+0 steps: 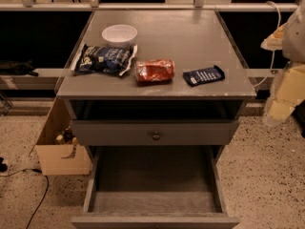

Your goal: Place coke can into middle drawer

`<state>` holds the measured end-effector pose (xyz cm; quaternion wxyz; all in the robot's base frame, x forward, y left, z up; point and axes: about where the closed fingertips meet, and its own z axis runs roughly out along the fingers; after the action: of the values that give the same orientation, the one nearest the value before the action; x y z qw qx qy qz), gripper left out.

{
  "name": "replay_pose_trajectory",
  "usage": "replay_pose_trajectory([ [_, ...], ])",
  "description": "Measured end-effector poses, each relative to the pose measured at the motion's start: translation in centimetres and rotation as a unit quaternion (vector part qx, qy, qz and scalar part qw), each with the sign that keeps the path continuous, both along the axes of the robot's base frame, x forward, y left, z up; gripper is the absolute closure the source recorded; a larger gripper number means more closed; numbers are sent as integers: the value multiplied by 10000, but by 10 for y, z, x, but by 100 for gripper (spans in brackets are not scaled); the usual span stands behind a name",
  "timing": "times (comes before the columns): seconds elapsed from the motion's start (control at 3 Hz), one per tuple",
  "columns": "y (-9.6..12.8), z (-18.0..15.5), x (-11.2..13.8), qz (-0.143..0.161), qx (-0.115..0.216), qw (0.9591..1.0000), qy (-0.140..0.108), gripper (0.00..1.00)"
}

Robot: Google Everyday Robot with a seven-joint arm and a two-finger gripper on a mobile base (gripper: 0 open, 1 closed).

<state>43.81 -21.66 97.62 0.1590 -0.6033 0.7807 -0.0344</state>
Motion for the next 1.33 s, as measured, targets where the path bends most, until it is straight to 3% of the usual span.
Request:
replay_pose_trajectory([
  [0.67,4,2,6,29,92,9999,-52,0],
  [1.0,36,2,62,253,660,9975,-80,0],
  [1.33,58,0,124,455,1315,9901,-157,0],
])
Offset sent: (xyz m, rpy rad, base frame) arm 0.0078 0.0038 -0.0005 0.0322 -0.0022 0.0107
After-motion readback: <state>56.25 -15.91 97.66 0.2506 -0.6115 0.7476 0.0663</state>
